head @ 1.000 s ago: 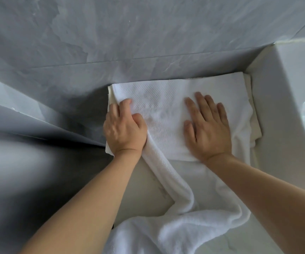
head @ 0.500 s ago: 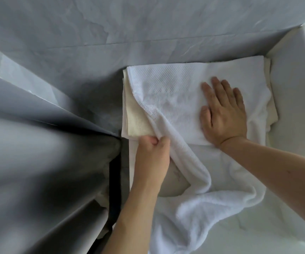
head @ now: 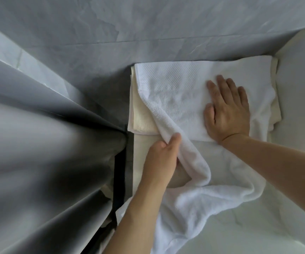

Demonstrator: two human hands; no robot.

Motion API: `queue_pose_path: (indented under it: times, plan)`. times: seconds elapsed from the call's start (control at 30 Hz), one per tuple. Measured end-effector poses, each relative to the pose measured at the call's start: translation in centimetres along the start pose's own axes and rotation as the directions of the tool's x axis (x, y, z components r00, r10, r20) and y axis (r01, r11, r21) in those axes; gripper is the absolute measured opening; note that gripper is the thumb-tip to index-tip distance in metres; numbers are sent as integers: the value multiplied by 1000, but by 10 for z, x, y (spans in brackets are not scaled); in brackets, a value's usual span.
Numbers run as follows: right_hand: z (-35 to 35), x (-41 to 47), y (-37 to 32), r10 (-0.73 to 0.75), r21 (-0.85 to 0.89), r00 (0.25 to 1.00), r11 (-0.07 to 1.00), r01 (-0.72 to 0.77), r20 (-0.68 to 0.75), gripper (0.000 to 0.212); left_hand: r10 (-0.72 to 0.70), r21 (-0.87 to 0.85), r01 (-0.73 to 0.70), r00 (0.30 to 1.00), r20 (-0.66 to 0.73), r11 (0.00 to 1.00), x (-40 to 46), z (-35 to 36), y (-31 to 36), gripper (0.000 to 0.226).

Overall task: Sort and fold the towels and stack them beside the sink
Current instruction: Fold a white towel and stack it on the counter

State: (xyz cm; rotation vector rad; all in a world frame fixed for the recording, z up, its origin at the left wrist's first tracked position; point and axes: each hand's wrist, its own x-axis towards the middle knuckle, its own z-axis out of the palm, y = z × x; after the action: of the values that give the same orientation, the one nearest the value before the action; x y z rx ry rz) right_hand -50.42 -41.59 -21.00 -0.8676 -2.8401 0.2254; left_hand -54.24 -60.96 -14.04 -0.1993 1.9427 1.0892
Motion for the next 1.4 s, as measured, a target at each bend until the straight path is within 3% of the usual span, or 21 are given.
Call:
queue_pose_path:
  times: [0.07, 0.13, 0.27, 0.37, 0.43, 0.5, 0.6, 0.67, 0.77, 0.87, 0.93, 1.0, 1.07, 1.1, 1.17, 1.2, 1.3, 1.4]
  plan:
    - [0, 0, 0, -2, -4, 1000, 1000, 2, 4, 62, 19, 68, -19, 1000, -10, 998, 1, 14, 1, 47]
    - [1, 1, 0, -6, -8, 1000, 1000, 6, 8, 62, 101, 249, -65, 986, -133, 966, 3, 24, 2, 35]
    - [1, 2, 1, -8, -16, 1000, 1000, 8, 19, 63, 305, 404, -148, 882, -358, 903, 2, 31, 5, 44]
    - [1, 2, 1, -9, -12, 1000, 1000, 9, 8, 64, 284, 442, -130, 910, -302, 888, 7, 31, 8, 40]
    - [2, 2, 1, -11, -6, 1000, 1000, 11, 3, 64, 185, 309, -117, 962, -203, 944, 12, 29, 10, 28]
    - [2, 2, 1, -13, -6, 1000, 1000, 13, 2, 64, 84, 38, -78, 983, -162, 996, 12, 23, 13, 32]
    - [2, 3, 2, -14, -8, 1000, 1000, 14, -3, 63, 12, -312, -89, 971, -240, 946, 9, 8, 11, 22]
    - [2, 3, 2, -17, -8, 1000, 1000, 17, -7, 62, -29, -427, -121, 944, -328, 896, 10, -3, 7, 15]
    - [1, 3, 2, -19, 3, 1000, 1000, 19, -13, 61, -16, -247, -111, 887, -461, 963, 14, -17, 0, 16]
    - [2, 4, 3, -24, -6, 1000, 1000, 24, -16, 62, 133, 161, -53, 834, -536, 985, 15, -18, -13, 8]
    - [3, 4, 3, -26, -7, 999, 1000, 26, -21, 61, 377, 520, -57, 756, -535, 852, 17, -13, -26, 25]
    - [3, 4, 3, -26, 0, 999, 1000, 26, -28, 61, 637, 768, -112, 640, -430, 631, 18, -1, -36, 46]
    - [3, 4, 3, -29, 7, 999, 1000, 29, -40, 61, 817, 874, -261, 532, -224, 410, 21, 11, -38, 53]
    - [2, 5, 3, -29, 10, 999, 1000, 30, -43, 61, 851, 880, -352, 516, -100, 318, 23, 15, -40, 53]
    - [2, 6, 3, -35, 11, 998, 999, 36, -48, 61, 825, 859, -457, 560, 75, 232, 28, 19, -45, 58]
    - [2, 6, 3, -39, 11, 998, 999, 39, -50, 61, 788, 855, -454, 608, 92, 251, 31, 19, -47, 64]
    - [3, 5, 4, -45, 17, 997, 999, 46, -55, 61, 687, 871, -346, 726, 13, 349, 37, 21, -48, 81]
    - [3, 5, 4, -49, 22, 997, 999, 50, -53, 61, 665, 908, -285, 747, 9, 307, 41, 25, -46, 87]
